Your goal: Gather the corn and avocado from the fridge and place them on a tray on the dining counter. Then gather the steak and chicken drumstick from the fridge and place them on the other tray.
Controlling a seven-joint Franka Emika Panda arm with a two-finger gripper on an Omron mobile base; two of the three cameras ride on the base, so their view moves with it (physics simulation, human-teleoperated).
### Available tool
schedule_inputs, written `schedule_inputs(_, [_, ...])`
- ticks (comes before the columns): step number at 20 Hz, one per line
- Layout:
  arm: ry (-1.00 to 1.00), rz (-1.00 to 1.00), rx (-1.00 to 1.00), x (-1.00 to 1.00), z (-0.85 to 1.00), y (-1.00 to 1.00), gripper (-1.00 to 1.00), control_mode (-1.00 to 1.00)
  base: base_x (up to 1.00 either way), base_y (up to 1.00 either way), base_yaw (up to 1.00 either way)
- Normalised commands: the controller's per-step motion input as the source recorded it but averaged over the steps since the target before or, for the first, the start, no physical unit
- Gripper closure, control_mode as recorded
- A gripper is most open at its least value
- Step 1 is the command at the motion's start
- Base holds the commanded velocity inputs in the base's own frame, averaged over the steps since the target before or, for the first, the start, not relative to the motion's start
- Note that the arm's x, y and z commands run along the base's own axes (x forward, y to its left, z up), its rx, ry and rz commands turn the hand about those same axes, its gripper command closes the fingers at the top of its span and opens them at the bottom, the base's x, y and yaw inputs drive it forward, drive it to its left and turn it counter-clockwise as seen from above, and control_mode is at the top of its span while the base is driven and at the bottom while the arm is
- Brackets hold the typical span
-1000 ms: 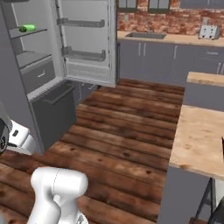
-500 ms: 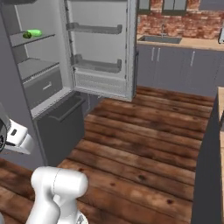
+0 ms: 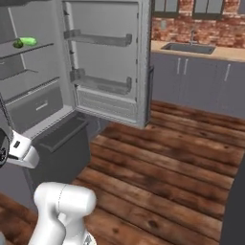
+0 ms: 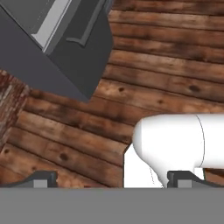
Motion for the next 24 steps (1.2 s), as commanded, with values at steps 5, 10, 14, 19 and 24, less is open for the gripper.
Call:
schedule_inputs(5, [0.0,0.0,0.0,0.0,0.0,0.0,-1.0,1.0,0.93,0.0,0.3])
schedule_inputs(10, [0.0,0.0,0.0,0.0,0.0,0.0,-1.0,1.0,0.85,0.0,0.32])
schedule_inputs(14, [0.0,0.0,0.0,0.0,0.0,0.0,-1.0,1.0,0.81,0.12,0.35])
schedule_inputs(19, [0.0,0.0,0.0,0.0,0.0,0.0,-1.0,1.0,0.8,0.12,0.35])
schedule_inputs(24, [0.0,0.0,0.0,0.0,0.0,0.0,-1.0,1.0,0.72,0.03,0.35])
